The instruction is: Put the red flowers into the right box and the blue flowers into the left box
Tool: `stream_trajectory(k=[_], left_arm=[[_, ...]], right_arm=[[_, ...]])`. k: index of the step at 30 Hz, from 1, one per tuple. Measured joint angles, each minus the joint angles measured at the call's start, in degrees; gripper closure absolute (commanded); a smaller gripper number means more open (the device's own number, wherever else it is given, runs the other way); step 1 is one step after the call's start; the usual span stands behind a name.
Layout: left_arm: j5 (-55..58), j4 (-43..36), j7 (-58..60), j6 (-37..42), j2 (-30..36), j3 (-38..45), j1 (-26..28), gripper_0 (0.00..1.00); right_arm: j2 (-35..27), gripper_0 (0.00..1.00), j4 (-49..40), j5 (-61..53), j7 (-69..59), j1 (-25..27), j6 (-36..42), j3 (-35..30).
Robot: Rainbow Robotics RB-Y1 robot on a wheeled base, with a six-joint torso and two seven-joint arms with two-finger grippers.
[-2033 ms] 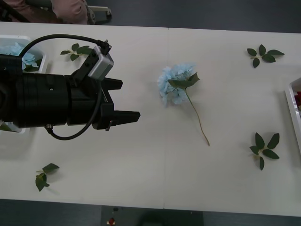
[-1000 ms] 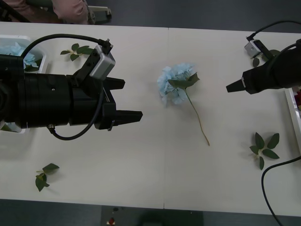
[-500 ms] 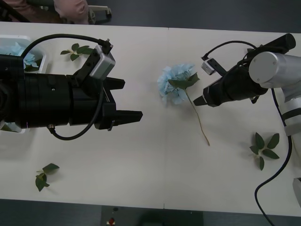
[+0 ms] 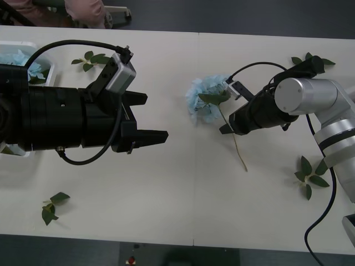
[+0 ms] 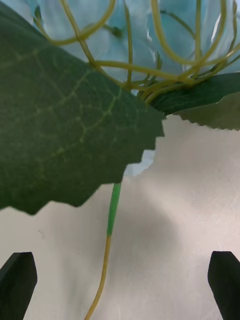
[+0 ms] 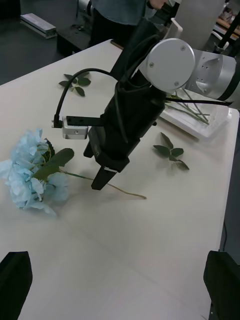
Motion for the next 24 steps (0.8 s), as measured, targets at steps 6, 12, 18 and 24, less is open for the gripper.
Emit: stream_trajectory(k=[6, 12, 18, 24], left_arm=[[0.0, 0.0, 0.0, 0.0, 0.0, 0.0, 0.0, 0.0], [0.0, 0.0, 0.0, 0.0, 0.0, 0.0, 0.0, 0.0], [0.0, 0.0, 0.0, 0.0, 0.0, 0.0, 0.0, 0.0], [0.0, 0.0, 0.0, 0.0, 0.0, 0.0, 0.0, 0.0]], right_arm=[[0.72, 0.0, 0.11, 0.0, -0.05, 0.0, -0.03, -0.04], [1.96, 0.33, 0.77, 0.0, -0.36, 0.0, -3.36, 0.83], [1.96, 0.89, 0.85, 0.0, -0.63, 0.0, -3.58, 2.72], [1.96, 1.0, 1.0, 0.0, -0.65, 0.0, -3.58, 2.73]])
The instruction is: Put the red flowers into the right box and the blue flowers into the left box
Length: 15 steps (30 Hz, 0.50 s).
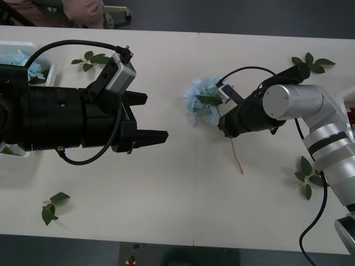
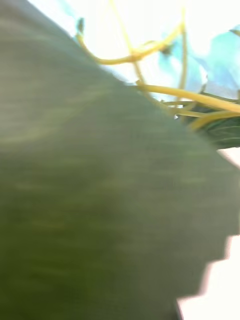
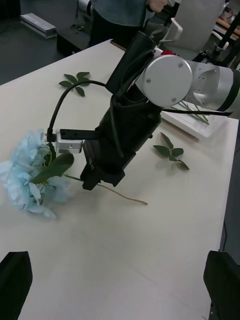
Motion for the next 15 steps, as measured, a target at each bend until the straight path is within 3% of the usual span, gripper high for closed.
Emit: stream_trajectory(k=[15], left_arm=[[0.0, 0.0, 0.0, 0.0, 0.0, 0.0, 0.0, 0.0]], right_arm=[[-0.03, 1.0, -0.55, -6.13, -0.69, 0.0, 2.02, -3.22]])
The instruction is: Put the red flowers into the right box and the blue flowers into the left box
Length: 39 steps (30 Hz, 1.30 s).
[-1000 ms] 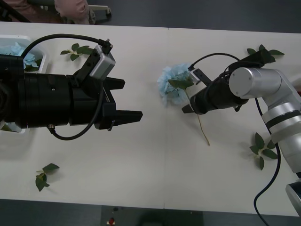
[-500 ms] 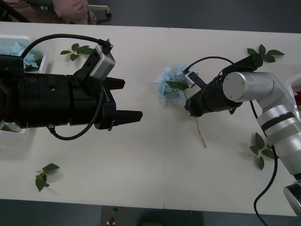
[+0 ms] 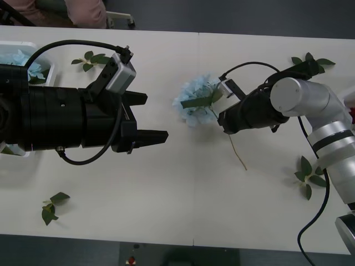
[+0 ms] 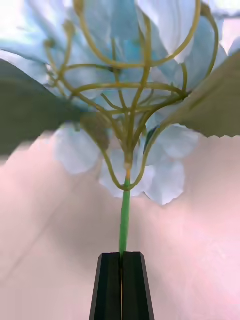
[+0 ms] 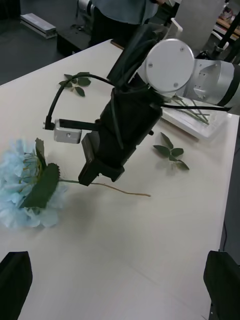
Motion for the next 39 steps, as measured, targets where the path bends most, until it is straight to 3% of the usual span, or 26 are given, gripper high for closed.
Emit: stream_trajectory(k=[10, 17, 18, 19, 20, 39], left_arm=[[0.0, 0.0, 0.0, 0.0, 0.0, 0.0, 0.0, 0.0], [0.0, 0.0, 0.0, 0.0, 0.0, 0.0, 0.0, 0.0], [0.0, 0.0, 0.0, 0.0, 0.0, 0.0, 0.0, 0.0], [0.0, 0.0, 0.0, 0.0, 0.0, 0.0, 0.0, 0.0], [0.0, 0.0, 0.0, 0.0, 0.0, 0.0, 0.0, 0.0], [0.0, 0.0, 0.0, 0.0, 0.0, 0.0, 0.0, 0.0]], right_arm=[[-1.0, 1.0, -3.74, -14.78, -0.52, 0.01, 5.79, -8.76], [-1.0, 0.96, -5.61, -16.89, -0.43, 1.18, 5.71, -12.11], [-1.04, 0.59, -5.8, -16.89, -0.41, 1.54, 5.71, -12.15], [-1.13, 0.06, -5.85, -16.86, -0.39, 1.89, 5.71, -12.14], [-1.23, 0.0, -5.85, -16.66, -0.35, 2.19, 5.71, -12.14], [-2.43, 0.0, -5.85, -3.98, -0.22, 3.17, 6.4, -11.69]])
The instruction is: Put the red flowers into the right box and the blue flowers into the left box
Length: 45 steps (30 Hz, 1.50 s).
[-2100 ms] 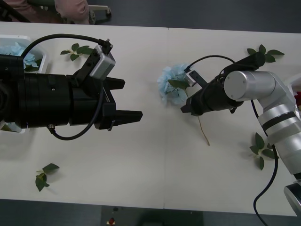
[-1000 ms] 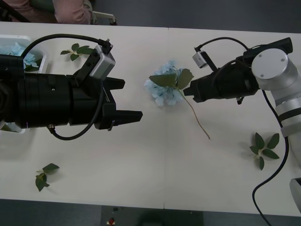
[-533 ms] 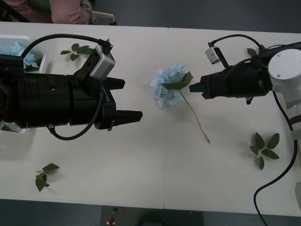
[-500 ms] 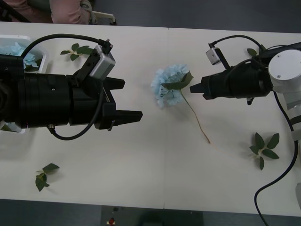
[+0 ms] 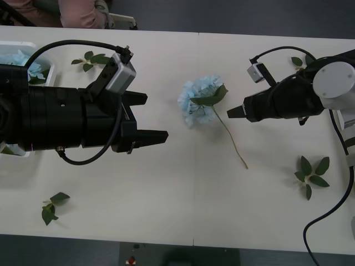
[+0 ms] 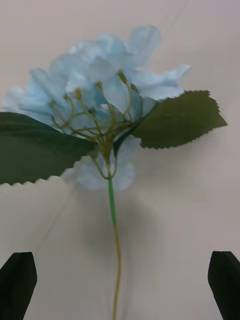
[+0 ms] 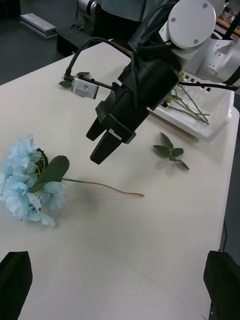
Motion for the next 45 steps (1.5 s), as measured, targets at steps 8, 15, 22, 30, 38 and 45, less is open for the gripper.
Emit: stream_trajectory(k=[8, 15, 22, 30, 38, 45], left_arm=[[0.0, 0.0, 0.0, 0.0, 0.0, 0.0, 0.0, 0.0], [0.0, 0.0, 0.0, 0.0, 0.0, 0.0, 0.0, 0.0], [0.0, 0.0, 0.0, 0.0, 0.0, 0.0, 0.0, 0.0], [0.0, 0.0, 0.0, 0.0, 0.0, 0.0, 0.0, 0.0], [0.0, 0.0, 0.0, 0.0, 0.0, 0.0, 0.0, 0.0], [0.0, 0.0, 0.0, 0.0, 0.0, 0.0, 0.0, 0.0]], right_arm=[[0.0, 0.0, 0.0, 5.5, -0.76, 0.0, -1.92, 4.98], [0.14, 0.0, 0.0, 9.0, -1.8, 0.0, -3.72, 9.77], [3.89, 0.0, 0.0, 15.04, -4.31, 0.0, -3.72, 10.13], [7.42, 0.0, 0.0, 17.24, -4.47, 0.0, -4.05, 10.26], [7.56, 0.0, 0.84, 17.71, -6.41, 0.0, -7.45, 13.2], [7.56, 0.17, 1.05, 17.97, -6.43, 0.0, -7.21, 13.15]])
